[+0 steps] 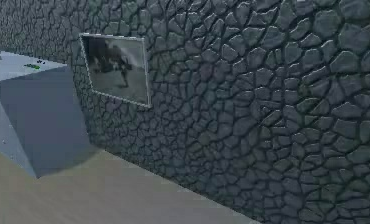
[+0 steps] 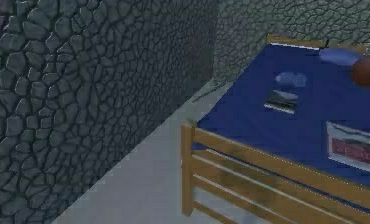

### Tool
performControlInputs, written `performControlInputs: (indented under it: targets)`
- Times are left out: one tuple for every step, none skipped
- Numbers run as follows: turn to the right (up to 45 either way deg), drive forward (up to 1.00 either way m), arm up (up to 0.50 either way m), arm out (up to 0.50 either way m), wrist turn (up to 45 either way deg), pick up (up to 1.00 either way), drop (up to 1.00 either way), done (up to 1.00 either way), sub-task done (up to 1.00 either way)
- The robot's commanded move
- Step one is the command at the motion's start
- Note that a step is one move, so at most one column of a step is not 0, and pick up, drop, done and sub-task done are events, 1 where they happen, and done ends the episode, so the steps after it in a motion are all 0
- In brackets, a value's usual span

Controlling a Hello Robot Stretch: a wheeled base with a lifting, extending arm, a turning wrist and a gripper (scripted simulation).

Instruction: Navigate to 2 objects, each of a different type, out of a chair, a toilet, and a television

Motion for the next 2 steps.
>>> performControlInputs:
  targets:
    - [-45.0,0.00,0.00,0.00,0.0,0.00,0.00,0.00,0.00]
    - [0.0,0.70,0.00,0.00,0.0,0.00,0.00,0.00,0.00]
